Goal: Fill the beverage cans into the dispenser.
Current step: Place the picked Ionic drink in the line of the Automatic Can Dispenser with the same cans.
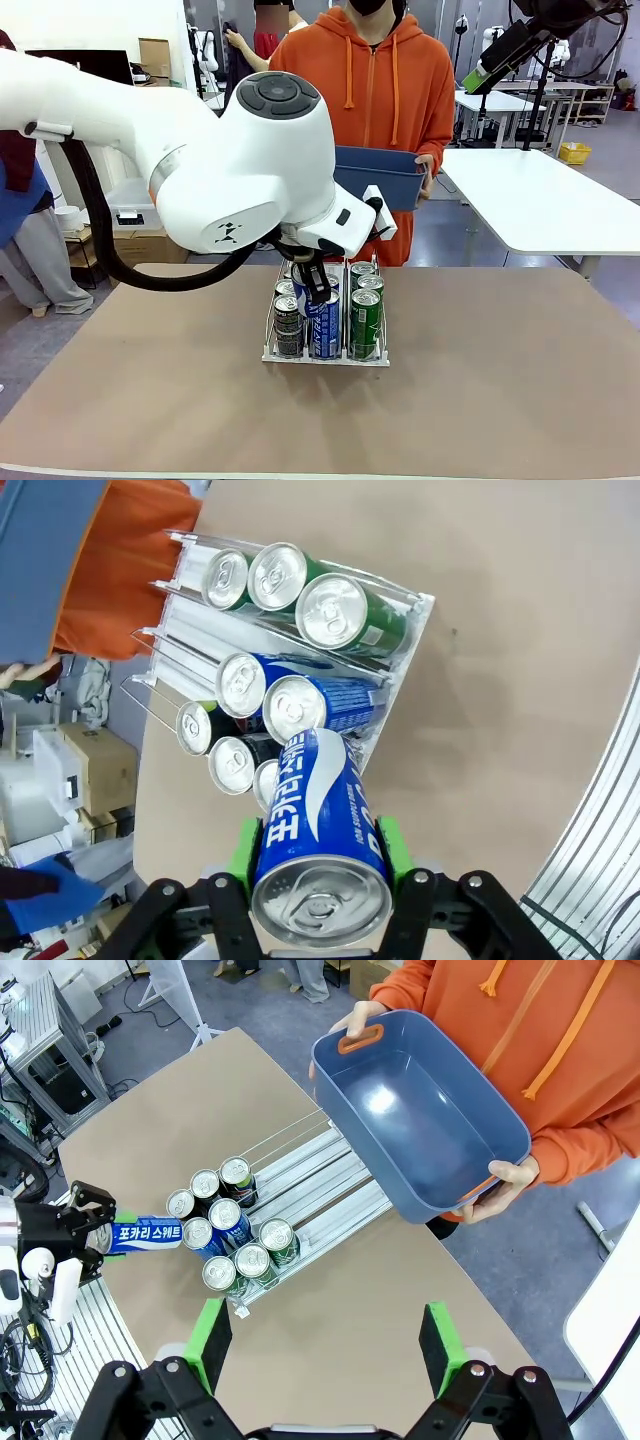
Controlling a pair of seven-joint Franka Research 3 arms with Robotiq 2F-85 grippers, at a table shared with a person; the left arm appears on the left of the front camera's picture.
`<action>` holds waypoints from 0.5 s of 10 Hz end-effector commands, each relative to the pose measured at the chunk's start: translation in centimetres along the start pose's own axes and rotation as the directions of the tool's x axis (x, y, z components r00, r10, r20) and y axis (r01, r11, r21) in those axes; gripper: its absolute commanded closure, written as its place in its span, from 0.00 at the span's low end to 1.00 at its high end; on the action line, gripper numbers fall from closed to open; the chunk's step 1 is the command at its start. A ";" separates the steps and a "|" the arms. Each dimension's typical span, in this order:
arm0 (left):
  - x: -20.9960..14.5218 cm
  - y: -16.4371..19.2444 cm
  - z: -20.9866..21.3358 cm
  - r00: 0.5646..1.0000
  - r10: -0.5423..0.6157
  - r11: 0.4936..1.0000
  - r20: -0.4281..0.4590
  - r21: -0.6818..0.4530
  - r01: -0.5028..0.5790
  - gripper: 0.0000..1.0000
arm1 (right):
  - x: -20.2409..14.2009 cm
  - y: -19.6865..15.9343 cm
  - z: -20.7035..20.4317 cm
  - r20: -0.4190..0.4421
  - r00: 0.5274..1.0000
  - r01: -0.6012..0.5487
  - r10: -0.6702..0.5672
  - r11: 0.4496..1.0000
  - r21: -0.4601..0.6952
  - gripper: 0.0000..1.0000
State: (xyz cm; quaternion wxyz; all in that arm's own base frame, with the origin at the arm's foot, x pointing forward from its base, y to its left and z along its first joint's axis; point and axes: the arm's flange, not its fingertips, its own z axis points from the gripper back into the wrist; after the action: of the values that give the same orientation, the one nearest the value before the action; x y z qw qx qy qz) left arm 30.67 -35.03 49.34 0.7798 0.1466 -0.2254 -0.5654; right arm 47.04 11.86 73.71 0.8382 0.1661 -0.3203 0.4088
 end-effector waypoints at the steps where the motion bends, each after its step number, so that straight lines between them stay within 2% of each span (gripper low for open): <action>1: 1.3 0.2 -0.8 0.999 0.034 0.999 -0.003 0.007 -0.034 0.43 | 0.0 0.0 0.0 -0.002 1.000 -0.003 0.003 1.000 0.001 0.00; 5: 0.9 0.4 -1.6 0.998 0.056 0.998 0.012 -0.041 -0.056 0.43 | 0.0 0.0 0.0 -0.002 1.000 -0.003 0.003 1.000 0.001 0.00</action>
State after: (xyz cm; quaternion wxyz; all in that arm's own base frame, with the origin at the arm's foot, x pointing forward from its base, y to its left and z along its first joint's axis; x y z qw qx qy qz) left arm 31.80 -35.70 48.09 0.7907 0.1339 -0.2124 -0.5584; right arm 47.04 11.86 73.71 0.8382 0.1661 -0.3203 0.4088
